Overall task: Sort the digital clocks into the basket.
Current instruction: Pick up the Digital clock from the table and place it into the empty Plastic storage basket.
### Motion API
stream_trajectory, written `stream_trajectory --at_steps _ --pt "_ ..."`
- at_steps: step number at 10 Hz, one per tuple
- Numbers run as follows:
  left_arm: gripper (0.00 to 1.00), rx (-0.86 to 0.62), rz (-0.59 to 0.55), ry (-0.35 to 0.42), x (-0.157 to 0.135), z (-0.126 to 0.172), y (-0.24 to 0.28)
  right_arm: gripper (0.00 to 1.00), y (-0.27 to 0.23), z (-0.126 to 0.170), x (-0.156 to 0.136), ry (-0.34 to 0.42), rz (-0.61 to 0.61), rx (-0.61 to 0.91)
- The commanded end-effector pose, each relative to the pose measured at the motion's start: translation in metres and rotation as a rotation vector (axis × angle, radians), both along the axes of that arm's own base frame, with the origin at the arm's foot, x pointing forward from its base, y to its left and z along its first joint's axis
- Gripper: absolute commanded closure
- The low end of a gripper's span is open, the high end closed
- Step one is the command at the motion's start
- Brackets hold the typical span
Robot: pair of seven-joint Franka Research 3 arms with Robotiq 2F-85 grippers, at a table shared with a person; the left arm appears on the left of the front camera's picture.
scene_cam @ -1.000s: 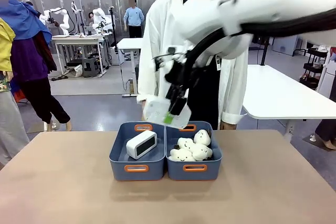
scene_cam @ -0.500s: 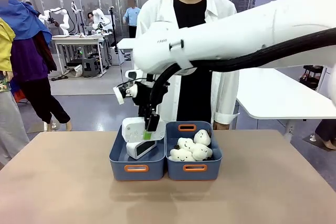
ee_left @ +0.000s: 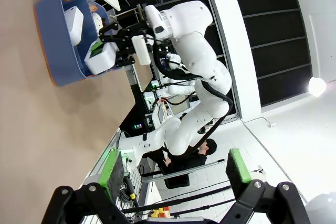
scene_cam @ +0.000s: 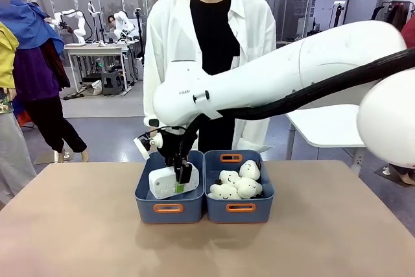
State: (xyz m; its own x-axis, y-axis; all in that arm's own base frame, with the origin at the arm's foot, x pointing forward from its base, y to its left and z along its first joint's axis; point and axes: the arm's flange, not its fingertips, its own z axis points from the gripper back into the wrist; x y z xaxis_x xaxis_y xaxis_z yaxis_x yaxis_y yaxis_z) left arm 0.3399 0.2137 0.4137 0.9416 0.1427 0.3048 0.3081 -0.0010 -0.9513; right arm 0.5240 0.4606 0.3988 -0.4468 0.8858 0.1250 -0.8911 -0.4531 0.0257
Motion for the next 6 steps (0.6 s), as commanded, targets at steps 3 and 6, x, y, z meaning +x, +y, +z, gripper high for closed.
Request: stream_trajectory --at_steps 3,6 --pt "0.00 0.011 -0.003 -0.002 -0.005 0.003 0.001 0.48 0.000 -0.020 0.024 -0.005 -0.021 -0.032" --pt "0.00 0.011 -0.003 -0.002 -0.005 0.003 0.001 0.00 -0.008 -0.016 0.023 -0.006 -0.035 -0.035"
